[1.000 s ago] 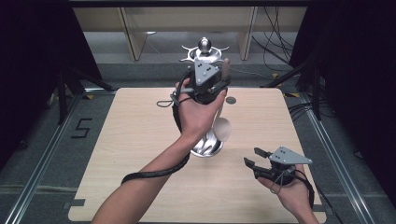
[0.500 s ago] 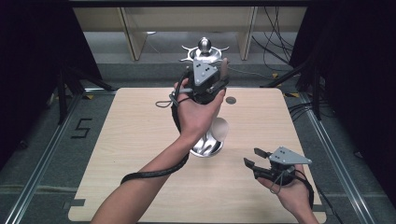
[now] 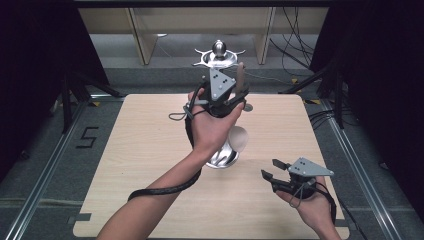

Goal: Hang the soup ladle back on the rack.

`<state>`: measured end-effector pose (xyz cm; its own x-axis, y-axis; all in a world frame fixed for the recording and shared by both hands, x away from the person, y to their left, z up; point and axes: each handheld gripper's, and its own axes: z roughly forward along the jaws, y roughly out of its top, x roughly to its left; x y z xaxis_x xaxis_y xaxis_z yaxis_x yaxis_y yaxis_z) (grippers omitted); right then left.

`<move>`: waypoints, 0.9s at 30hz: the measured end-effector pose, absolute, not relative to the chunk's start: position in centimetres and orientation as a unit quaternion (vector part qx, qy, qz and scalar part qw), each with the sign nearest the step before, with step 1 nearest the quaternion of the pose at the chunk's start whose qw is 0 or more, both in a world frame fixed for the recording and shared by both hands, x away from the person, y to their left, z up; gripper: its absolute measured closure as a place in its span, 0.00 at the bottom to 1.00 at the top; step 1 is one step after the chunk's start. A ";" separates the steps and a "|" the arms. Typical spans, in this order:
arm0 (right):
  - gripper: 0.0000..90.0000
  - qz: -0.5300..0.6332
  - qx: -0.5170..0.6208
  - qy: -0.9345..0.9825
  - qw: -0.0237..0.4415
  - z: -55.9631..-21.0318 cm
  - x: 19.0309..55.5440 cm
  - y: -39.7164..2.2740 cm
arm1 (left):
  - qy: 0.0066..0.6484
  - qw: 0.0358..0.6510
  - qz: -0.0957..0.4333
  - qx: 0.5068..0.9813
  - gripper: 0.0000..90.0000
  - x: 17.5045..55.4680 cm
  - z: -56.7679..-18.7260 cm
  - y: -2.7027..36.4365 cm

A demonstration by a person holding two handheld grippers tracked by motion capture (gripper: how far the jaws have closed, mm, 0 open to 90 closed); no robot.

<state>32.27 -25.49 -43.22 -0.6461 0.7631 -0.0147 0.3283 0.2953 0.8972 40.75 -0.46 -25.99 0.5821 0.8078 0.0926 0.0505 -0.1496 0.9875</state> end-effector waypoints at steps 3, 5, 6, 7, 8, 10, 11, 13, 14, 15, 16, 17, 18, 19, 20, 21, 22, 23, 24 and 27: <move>0.50 0.477 0.349 0.773 0.230 -43.3 32.3 -25.5 | 0.313 0.571 0.330 0.683 0.61 40.4 -26.4 -0.4; 0.50 0.477 0.350 0.773 0.230 -43.3 32.3 -25.5 | 0.313 0.571 0.331 0.683 0.60 40.1 -26.6 -0.4; 0.50 0.479 0.349 0.771 0.233 -43.4 32.4 -25.5 | 0.311 0.571 0.332 0.684 0.59 40.0 -26.7 -0.4; 0.49 0.479 0.349 0.771 0.232 -43.3 32.4 -25.5 | 0.310 0.571 0.332 0.684 0.57 39.9 -26.8 -0.4; 0.49 0.477 0.349 0.773 0.230 -43.3 32.3 -25.5 | 0.309 0.568 0.334 0.686 0.56 39.8 -26.9 -0.3; 0.49 0.477 0.353 0.772 0.226 -43.3 32.3 -25.5 | 0.307 0.566 0.336 0.688 0.55 39.7 -27.2 0.0; 0.49 0.475 0.356 0.774 0.222 -43.3 32.2 -25.5 | 0.310 0.564 0.333 0.689 0.54 39.6 -27.3 0.1; 0.49 0.476 0.352 0.772 0.230 -43.3 32.3 -25.6 | 0.305 0.560 0.334 0.694 0.52 39.5 -27.6 0.4; 0.49 0.477 0.357 0.771 0.227 -43.3 32.2 -25.5 | 0.306 0.560 0.332 0.695 0.51 39.4 -27.8 0.5; 0.49 0.477 0.360 0.769 0.225 -43.3 32.1 -25.5 | 0.301 0.559 0.332 0.698 0.51 39.3 -28.0 0.7; 0.49 0.477 0.360 0.770 0.225 -43.3 32.1 -25.5 | 0.302 0.559 0.327 0.700 0.50 39.2 -28.2 0.8; 0.49 0.475 0.352 0.773 0.231 -43.3 32.3 -25.7 | 0.298 0.555 0.325 0.705 0.49 39.1 -28.4 1.1; 0.49 0.477 0.353 0.770 0.234 -43.4 32.3 -25.7 | 0.296 0.554 0.322 0.708 0.48 39.0 -28.6 1.4; 0.49 0.476 0.356 0.770 0.232 -43.4 32.2 -25.7 | 0.316 0.563 0.300 0.703 0.48 38.6 -29.0 1.3; 0.49 0.474 0.353 0.772 0.234 -43.4 32.3 -25.7 | 0.314 0.563 0.295 0.705 0.47 38.5 -29.2 1.5; 0.49 0.476 0.353 0.771 0.233 -43.4 32.3 -25.7 | 0.311 0.562 0.294 0.708 0.46 38.3 -29.4 1.8; 0.49 0.472 0.350 0.773 0.238 -43.3 32.3 -25.9 | 0.309 0.561 0.292 0.710 0.46 38.2 -29.6 2.1; 0.49 0.475 0.354 0.772 0.230 -43.4 32.3 -25.8 | 0.306 0.559 0.291 0.713 0.45 38.0 -29.7 2.3; 0.49 0.474 0.360 0.773 0.219 -43.4 32.2 -25.7 | 0.303 0.559 0.288 0.716 0.45 37.8 -29.9 2.6; 0.48 0.473 0.361 0.773 0.220 -43.4 32.2 -25.7 | 0.291 0.556 0.276 0.728 0.43 37.3 -30.6 3.5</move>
<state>32.17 -25.74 -43.40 -0.6428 0.7660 0.0012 0.3493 0.2917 0.8904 37.28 3.51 -30.61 0.6780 0.7308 0.0791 0.1168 -0.2133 0.9700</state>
